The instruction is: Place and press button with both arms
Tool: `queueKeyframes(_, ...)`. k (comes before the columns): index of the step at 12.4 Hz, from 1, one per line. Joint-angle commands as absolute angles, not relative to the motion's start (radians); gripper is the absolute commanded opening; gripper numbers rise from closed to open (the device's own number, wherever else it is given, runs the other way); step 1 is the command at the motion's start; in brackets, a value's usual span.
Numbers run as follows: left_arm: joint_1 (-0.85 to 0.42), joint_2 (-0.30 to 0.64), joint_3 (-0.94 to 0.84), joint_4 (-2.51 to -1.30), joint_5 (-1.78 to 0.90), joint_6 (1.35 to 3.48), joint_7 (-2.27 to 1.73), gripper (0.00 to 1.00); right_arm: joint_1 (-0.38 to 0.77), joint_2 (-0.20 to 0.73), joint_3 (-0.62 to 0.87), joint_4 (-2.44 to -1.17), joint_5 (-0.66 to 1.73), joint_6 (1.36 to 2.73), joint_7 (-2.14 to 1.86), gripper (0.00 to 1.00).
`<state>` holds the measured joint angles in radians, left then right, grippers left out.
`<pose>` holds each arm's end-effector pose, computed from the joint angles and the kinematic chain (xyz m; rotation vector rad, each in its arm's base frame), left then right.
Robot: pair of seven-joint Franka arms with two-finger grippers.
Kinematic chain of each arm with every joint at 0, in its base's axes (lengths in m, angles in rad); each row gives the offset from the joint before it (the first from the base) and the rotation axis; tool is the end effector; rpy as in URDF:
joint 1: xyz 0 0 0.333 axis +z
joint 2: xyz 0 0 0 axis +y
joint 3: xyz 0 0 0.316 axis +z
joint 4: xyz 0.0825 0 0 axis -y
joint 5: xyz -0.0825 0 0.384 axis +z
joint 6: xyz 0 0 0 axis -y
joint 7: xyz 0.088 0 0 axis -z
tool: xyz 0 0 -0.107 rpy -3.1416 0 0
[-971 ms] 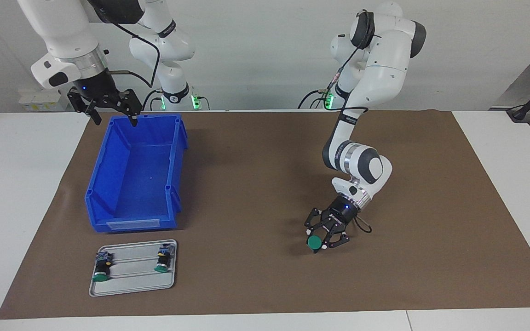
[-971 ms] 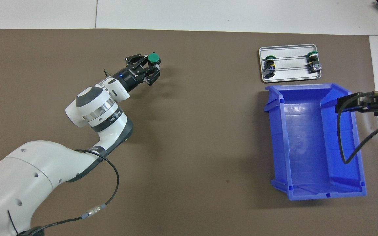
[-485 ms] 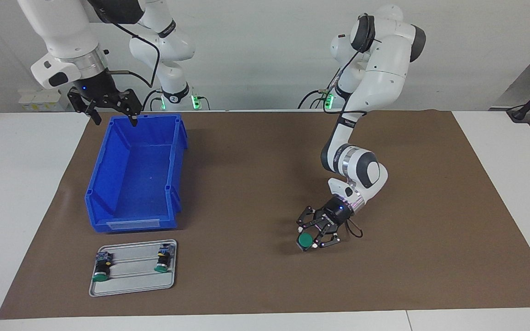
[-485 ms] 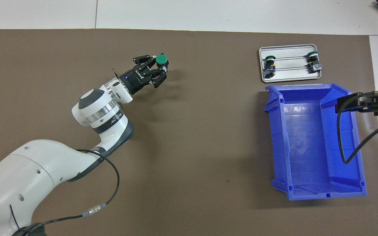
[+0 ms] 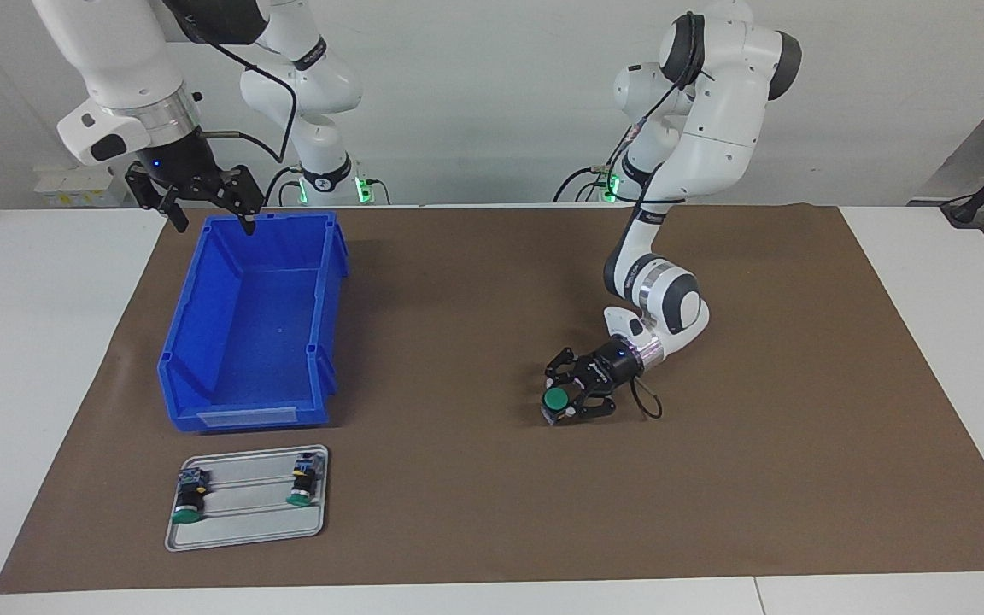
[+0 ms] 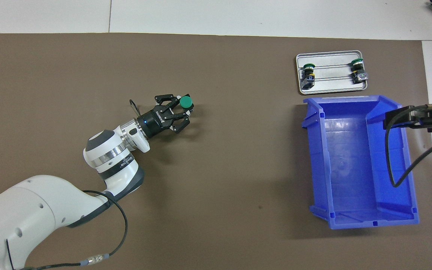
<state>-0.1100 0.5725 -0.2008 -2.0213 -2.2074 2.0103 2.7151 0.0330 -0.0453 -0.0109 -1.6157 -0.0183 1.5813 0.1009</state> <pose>0.5666 -0.2285 0.1922 1.5591 -0.8930 1.5062 0.5411 0.0099 0.6290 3.1220 -0.1229 0.0187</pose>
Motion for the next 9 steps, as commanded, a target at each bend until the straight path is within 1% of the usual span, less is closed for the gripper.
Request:
queueKeyframes(1,-0.092,0.503,-0.209,-2.126,-2.185,1.954,2.799,0.15,0.026,-0.069,-0.006,-1.64,0.0,1.58,0.112,1.0)
queueKeyframes(4,-0.086,0.482,-0.21,-2.184,-2.166,1.896,2.835,0.15,0.026,-0.069,-0.006,-1.638,0.0,1.58,0.112,1.0)
queueKeyframes(6,-0.098,0.477,-0.21,-2.218,-2.166,1.908,2.885,0.15,0.026,-0.069,-0.006,-1.64,0.0,1.58,0.11,1.0)
queueKeyframes(8,-0.103,0.474,-0.21,-2.232,-2.164,1.911,2.904,0.18,0.026,-0.069,-0.006,-1.64,0.0,1.58,0.11,1.0)
queueKeyframes(9,-0.104,0.474,-0.21,-2.233,-2.161,1.911,2.904,0.22,0.026,-0.069,-0.006,-1.638,0.0,1.58,0.11,1.0)
